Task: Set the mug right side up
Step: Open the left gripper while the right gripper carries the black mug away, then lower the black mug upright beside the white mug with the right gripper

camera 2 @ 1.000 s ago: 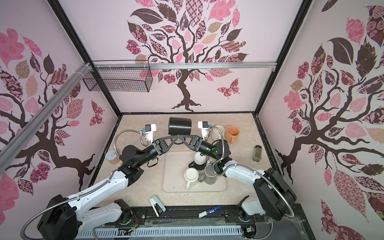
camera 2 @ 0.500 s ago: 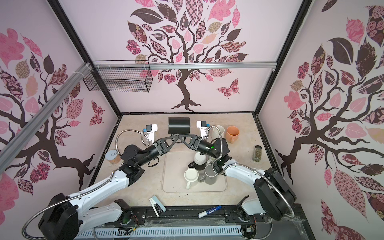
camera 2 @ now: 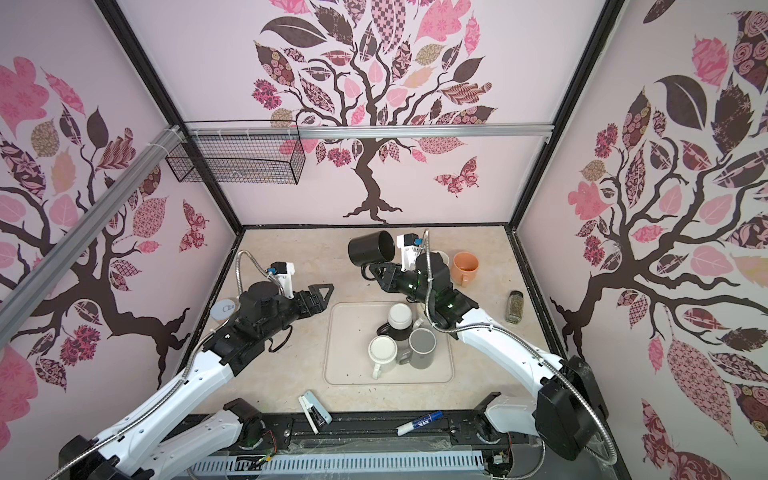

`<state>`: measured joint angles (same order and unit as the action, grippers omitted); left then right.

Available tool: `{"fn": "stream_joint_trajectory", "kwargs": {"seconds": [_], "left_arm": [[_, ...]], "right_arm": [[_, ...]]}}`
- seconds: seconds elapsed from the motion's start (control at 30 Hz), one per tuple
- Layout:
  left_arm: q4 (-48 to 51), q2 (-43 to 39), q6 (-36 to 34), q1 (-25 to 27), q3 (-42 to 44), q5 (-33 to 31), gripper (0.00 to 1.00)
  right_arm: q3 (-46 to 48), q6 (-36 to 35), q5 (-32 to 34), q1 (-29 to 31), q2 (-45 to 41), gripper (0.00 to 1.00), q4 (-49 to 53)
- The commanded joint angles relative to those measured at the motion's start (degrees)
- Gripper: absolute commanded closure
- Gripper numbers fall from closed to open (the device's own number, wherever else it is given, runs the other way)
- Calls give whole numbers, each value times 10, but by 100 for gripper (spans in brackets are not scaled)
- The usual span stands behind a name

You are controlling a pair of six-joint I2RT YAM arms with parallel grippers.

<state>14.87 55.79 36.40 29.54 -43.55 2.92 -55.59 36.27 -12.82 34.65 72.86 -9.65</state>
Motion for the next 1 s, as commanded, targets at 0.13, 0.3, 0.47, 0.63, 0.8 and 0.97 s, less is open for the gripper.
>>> {"fn": "stream_joint_trajectory", "kwargs": {"seconds": [0.13, 0.3, 0.47, 0.63, 0.8, 0.97], "left_arm": [[128, 28, -87, 12, -44, -35, 4], [111, 24, -78, 16, -33, -30, 6], [94, 13, -71, 17, -20, -5, 7], [70, -3, -68, 17, -6, 37, 8], [72, -3, -69, 24, -7, 40, 8], [76, 7, -75, 34, -11, 36, 4]], "right_arm": [[-96, -193, 235, -14, 53, 100, 136], [-115, -210, 278, -32, 111, 100, 136], [-139, -216, 288, -49, 169, 100, 146], [-152, -220, 292, -61, 208, 100, 145], [-182, -231, 301, -71, 255, 100, 162], [-199, -243, 315, -75, 289, 100, 173]]}}
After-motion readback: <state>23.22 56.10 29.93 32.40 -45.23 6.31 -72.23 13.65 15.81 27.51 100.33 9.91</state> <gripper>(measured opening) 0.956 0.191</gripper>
